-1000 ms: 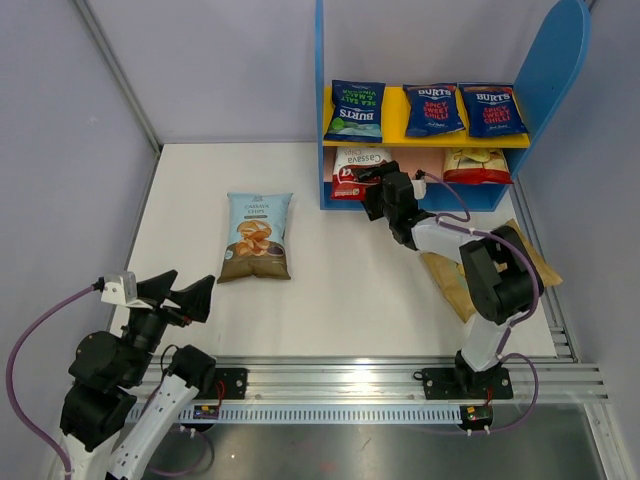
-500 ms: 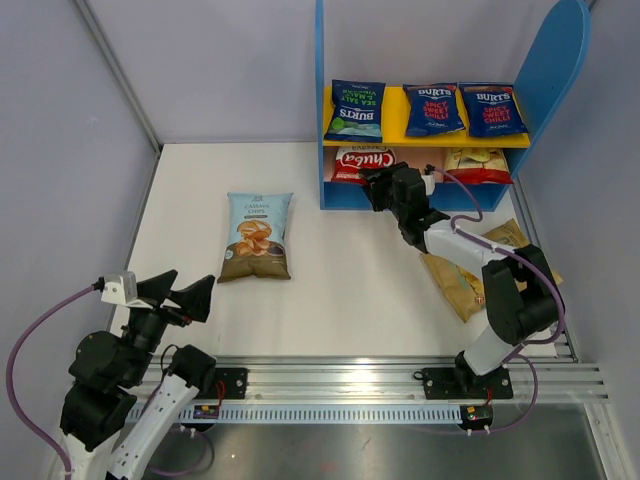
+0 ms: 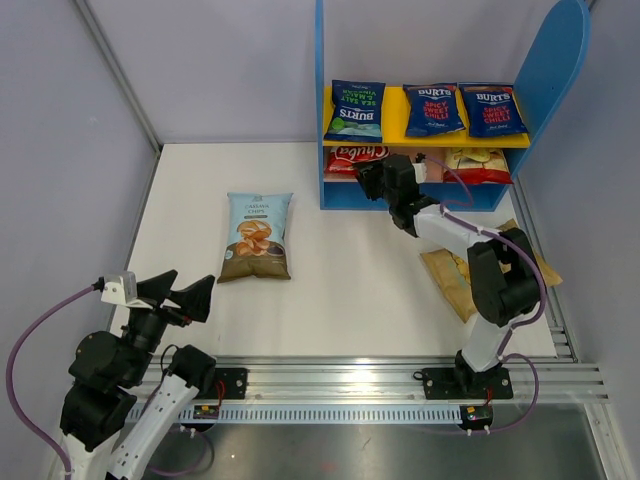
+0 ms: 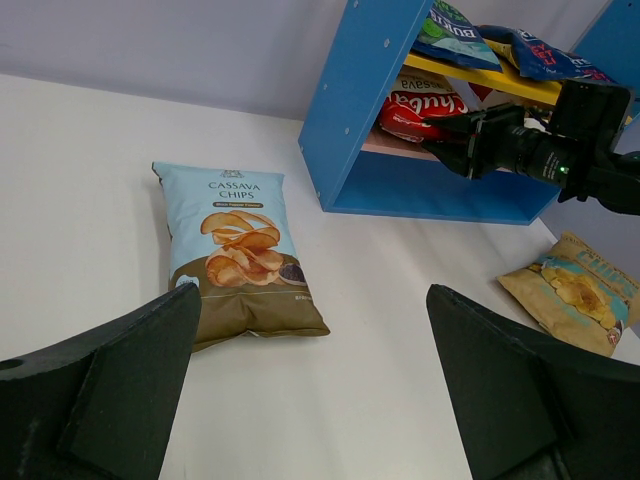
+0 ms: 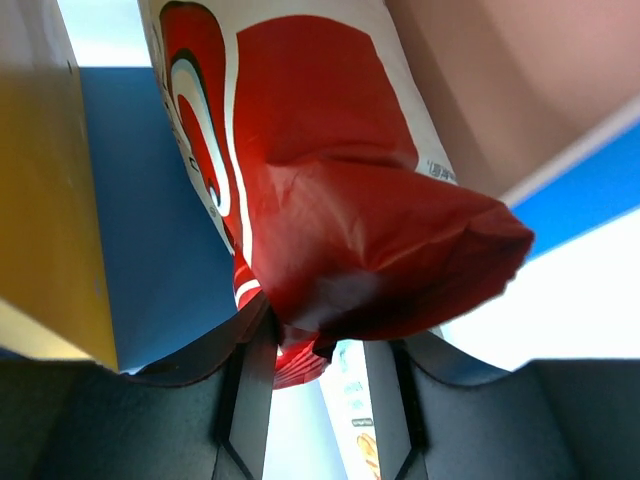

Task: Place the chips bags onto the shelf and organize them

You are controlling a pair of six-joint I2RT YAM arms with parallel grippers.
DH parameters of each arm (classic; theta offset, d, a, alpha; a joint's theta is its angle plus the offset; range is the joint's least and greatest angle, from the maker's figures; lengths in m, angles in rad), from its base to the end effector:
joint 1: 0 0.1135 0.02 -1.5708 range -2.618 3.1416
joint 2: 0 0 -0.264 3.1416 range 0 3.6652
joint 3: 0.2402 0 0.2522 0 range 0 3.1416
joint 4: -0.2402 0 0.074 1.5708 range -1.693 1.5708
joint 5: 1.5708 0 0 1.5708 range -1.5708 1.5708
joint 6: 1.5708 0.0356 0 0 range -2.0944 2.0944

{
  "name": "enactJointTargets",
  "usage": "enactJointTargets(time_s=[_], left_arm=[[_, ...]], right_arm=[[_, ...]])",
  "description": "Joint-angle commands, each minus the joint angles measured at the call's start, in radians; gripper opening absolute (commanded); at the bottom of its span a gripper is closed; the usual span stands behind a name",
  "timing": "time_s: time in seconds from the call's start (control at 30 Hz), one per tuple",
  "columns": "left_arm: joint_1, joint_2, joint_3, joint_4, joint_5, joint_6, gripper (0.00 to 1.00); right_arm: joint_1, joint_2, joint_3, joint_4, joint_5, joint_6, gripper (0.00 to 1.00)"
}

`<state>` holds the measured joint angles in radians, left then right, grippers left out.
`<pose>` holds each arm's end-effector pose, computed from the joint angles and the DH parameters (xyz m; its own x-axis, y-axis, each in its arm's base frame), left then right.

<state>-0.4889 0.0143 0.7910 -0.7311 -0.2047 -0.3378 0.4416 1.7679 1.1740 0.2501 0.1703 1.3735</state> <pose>0.0011 0.0076 0.3367 -0.0550 -0.3383 -0.9394 0.2781 0.8985 -0.3398 0.3741 0.1702 0.2483 -0.3313 0.9123 -0.2406 0.2445 0.3293 0.9120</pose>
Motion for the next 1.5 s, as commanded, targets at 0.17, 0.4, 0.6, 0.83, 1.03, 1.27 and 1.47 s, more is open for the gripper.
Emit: enactJointTargets(time_s=[0.17, 0.4, 0.6, 0.83, 1.03, 1.27, 1.47], left_arm=[[0.007, -0.031, -0.003, 0.035, -0.002, 0.008, 0.99], [0.009, 0.016, 0.005, 0.024, -0.035, -0.001, 0.99], [0.009, 0.148, 0.042, -0.025, -0.146, -0.036, 0.99], [0.010, 0.542, 0.080, 0.024, -0.194, -0.110, 0.99], [0.231, 0.766, 0.062, 0.243, 0.049, -0.193, 0.99], [0.487, 0.975, 0.073, 0.436, 0.285, -0.118, 0.99], [0.659, 1.200, 0.079, 0.504, 0.553, -0.093, 0.99]], right_arm=[[-0.027, 0.012, 0.092, -0.026, 0.000, -0.068, 0.55], [-0.029, -0.100, -0.037, 0.028, -0.023, -0.068, 0.73], [-0.029, -0.221, -0.140, 0.037, -0.034, -0.070, 0.81], [-0.027, -0.450, -0.348, 0.060, -0.116, -0.206, 0.97], [-0.029, -0.723, -0.450, -0.160, -0.242, -0.586, 0.99], [-0.029, -0.965, -0.510, -0.442, -0.440, -0.833, 0.99], [-0.029, -1.116, -0.588, -0.359, -0.747, -0.915, 0.99]])
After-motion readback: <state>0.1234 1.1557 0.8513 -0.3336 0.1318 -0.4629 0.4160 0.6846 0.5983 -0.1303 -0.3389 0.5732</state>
